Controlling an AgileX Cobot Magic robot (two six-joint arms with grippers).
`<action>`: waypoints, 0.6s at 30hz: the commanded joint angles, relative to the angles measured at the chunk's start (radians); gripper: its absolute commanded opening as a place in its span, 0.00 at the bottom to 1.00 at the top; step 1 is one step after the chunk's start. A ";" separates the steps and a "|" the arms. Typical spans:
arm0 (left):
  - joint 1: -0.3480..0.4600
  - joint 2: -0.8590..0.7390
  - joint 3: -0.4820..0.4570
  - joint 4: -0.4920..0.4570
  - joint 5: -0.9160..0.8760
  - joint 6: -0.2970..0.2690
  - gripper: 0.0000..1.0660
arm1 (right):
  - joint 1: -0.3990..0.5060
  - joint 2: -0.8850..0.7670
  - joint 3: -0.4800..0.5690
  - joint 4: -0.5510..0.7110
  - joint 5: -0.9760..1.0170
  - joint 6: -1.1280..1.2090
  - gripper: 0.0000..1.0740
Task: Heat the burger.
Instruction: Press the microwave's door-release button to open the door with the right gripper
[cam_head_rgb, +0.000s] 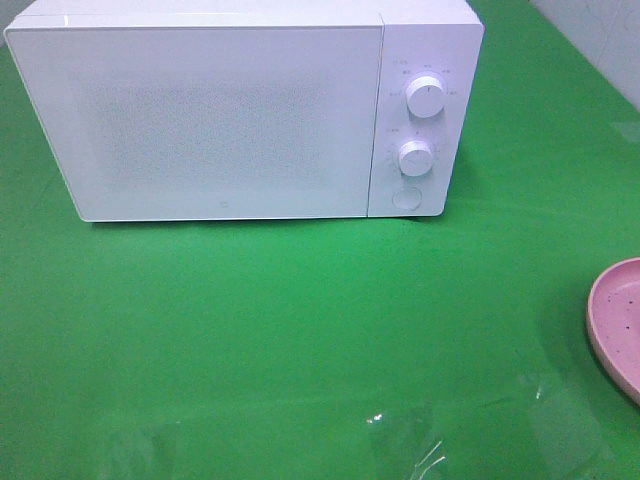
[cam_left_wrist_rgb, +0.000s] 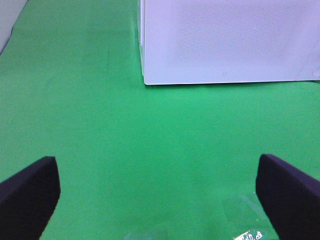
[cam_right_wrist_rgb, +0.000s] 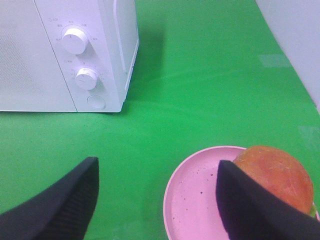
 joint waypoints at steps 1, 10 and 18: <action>-0.005 -0.024 0.002 -0.001 -0.004 -0.005 0.96 | -0.003 0.027 0.016 0.000 -0.078 0.003 0.60; -0.005 -0.024 0.002 -0.001 -0.004 -0.005 0.96 | -0.003 0.128 0.088 -0.005 -0.300 0.002 0.60; -0.005 -0.024 0.002 -0.001 -0.004 -0.005 0.96 | -0.003 0.267 0.149 -0.005 -0.520 0.002 0.60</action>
